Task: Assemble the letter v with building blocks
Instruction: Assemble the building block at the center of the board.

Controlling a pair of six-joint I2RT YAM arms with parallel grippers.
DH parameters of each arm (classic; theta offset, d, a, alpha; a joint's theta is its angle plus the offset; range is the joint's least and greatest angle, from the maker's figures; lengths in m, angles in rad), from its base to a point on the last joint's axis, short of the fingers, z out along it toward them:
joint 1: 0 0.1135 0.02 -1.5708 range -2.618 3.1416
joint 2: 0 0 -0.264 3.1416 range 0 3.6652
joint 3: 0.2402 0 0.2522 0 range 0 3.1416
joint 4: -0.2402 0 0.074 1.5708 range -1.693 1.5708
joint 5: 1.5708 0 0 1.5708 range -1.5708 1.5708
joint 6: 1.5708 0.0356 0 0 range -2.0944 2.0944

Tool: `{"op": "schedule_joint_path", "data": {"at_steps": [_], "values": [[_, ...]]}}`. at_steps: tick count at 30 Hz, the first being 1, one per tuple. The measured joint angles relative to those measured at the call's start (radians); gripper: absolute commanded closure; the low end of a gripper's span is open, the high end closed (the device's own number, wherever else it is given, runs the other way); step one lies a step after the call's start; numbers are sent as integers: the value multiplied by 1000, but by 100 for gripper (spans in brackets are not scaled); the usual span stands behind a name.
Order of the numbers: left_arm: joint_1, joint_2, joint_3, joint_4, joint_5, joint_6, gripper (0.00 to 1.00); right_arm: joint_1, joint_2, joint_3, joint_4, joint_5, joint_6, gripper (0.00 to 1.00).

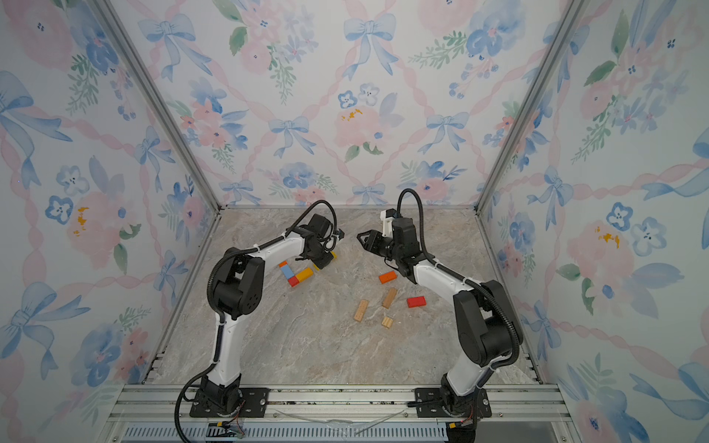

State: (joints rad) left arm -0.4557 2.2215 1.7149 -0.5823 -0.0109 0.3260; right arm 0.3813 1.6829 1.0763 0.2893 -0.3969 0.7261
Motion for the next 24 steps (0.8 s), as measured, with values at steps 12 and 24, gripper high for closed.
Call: {"op": "schedule_joint_path", "data": {"at_steps": [12, 24], "values": [[0, 0, 0, 0, 1, 8, 70, 0, 0, 0, 0, 0, 0, 60], [5, 0, 0, -10, 12, 7, 62, 0, 0, 0, 0, 0, 0, 60]]}}
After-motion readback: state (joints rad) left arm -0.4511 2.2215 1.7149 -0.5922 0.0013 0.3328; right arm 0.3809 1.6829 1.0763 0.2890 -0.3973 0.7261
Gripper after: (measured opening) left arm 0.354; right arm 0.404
